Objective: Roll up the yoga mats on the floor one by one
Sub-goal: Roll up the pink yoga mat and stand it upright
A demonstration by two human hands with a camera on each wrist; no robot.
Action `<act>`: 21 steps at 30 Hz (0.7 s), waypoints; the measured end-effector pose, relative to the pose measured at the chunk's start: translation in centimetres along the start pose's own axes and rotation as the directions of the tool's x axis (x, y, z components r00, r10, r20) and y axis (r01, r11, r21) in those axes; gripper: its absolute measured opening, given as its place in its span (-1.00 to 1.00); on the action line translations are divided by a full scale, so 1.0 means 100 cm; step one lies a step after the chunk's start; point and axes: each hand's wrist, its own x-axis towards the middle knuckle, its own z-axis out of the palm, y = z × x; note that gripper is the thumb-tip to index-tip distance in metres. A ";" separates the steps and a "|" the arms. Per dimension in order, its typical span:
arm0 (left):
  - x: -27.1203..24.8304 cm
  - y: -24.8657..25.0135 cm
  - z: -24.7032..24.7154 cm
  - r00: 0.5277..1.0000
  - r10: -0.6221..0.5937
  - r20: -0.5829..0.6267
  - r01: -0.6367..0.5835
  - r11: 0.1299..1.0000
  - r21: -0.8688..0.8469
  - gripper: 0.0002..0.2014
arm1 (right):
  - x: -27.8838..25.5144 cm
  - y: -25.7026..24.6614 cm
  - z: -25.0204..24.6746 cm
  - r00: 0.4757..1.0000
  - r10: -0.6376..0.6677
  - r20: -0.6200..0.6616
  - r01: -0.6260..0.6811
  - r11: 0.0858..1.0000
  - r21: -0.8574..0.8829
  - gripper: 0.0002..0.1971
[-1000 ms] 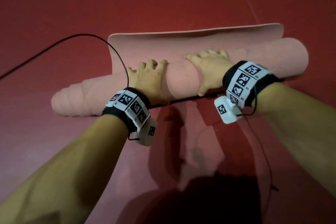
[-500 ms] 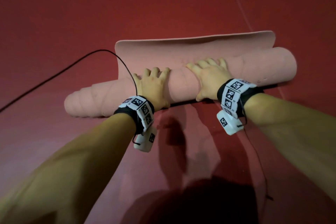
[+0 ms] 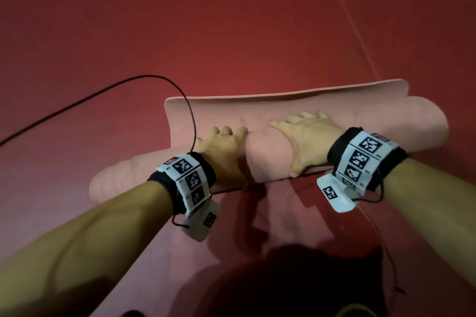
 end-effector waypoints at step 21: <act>0.035 -0.013 -0.047 0.996 -0.019 0.089 0.025 0.997 -0.068 0.21 | 0.026 0.007 -0.004 0.976 -0.085 -0.199 0.083 0.996 -0.016 0.28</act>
